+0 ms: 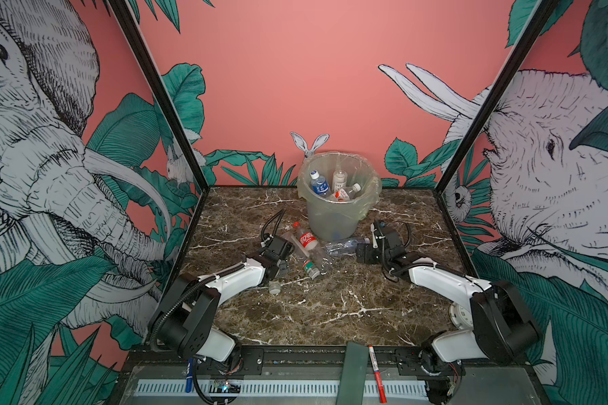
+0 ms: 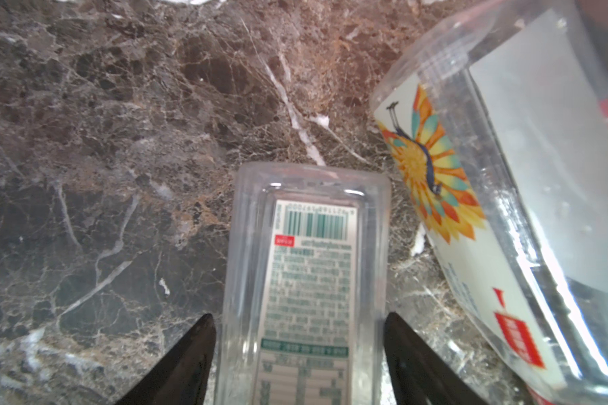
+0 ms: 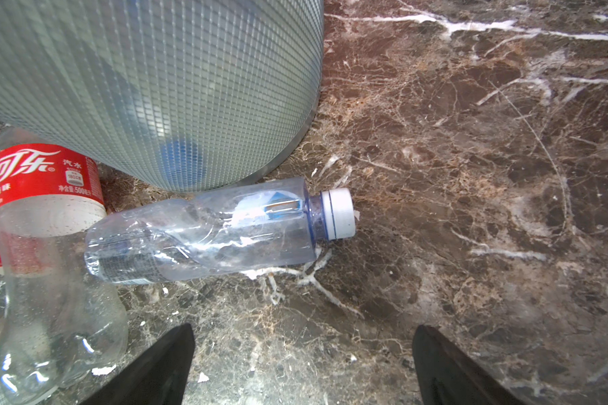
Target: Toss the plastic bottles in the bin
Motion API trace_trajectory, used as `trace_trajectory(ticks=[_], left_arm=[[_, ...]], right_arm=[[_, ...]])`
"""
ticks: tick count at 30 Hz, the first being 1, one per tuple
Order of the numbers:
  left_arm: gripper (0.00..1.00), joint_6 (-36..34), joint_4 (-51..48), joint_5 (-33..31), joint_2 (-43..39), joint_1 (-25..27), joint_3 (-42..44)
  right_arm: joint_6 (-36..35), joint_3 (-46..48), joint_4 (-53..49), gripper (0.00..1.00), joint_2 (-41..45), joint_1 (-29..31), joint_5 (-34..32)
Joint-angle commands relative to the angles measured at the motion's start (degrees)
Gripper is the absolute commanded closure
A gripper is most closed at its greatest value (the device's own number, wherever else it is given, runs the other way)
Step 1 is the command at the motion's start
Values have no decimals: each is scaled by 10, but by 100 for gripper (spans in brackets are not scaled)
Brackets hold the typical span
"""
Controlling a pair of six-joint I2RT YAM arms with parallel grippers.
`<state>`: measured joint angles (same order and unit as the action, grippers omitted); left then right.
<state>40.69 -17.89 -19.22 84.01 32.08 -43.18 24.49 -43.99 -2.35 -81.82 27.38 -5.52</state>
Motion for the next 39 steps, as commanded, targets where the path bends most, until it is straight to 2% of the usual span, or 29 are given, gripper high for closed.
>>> trace_trajectory(ticks=[1, 7, 11, 19, 27, 32, 39], left_arm=[[23, -38, -13, 1, 2, -3, -16], [27, -79, -32, -10, -12, -3, -11], [42, -91, -27, -7, -24, -2, 3], [57, -102, -4, 20, -35, -2, 17], [58, -139, 17, 33, -120, -3, 59], [64, -180, 80, 104, -205, -2, 122], [60, -212, 114, 176, -277, -2, 161]], right_arm=[[6, -20, 5, 1, -5, -1, -2], [8, -20, 6, 1, -5, -1, 0], [7, -20, 6, 1, -5, -1, 1], [7, -19, 5, 1, -5, -1, -1], [8, -20, 6, 1, -5, -1, 0], [7, -18, 5, 1, -2, -1, -1], [5, -18, 4, 1, 1, -1, -3]])
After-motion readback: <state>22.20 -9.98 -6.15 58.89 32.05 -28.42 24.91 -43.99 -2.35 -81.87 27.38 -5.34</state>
